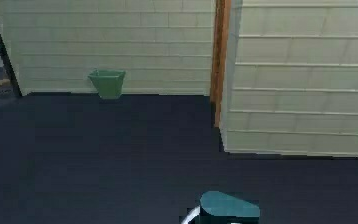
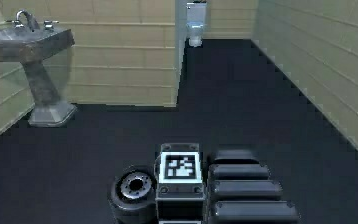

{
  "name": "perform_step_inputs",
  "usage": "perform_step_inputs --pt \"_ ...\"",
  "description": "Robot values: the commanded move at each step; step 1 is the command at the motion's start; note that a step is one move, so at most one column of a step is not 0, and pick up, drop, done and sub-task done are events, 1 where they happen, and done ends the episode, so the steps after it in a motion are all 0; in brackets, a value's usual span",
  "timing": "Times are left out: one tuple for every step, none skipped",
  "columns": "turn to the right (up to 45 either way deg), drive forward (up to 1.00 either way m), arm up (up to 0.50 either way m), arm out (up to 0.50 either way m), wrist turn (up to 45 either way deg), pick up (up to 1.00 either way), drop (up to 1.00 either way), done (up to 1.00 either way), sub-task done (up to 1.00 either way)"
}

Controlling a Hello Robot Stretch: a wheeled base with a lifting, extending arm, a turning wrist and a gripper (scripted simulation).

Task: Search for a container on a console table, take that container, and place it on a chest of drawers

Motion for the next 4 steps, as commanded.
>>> perform_step_inputs --pt "0.0 1.00 0.00 0.00 0.0 0.00 0.00 0.00 0.00" --pt "0.0 0.85 0.00 0.00 0.0 0.00 0.00 0.00 0.00" --pt "0.0 0.65 0.00 0.00 0.0 0.00 0.00 0.00 0.00" --pt "12.0 0.00 0.00 0.00 0.0 0.00 0.00 0.00 0.00"
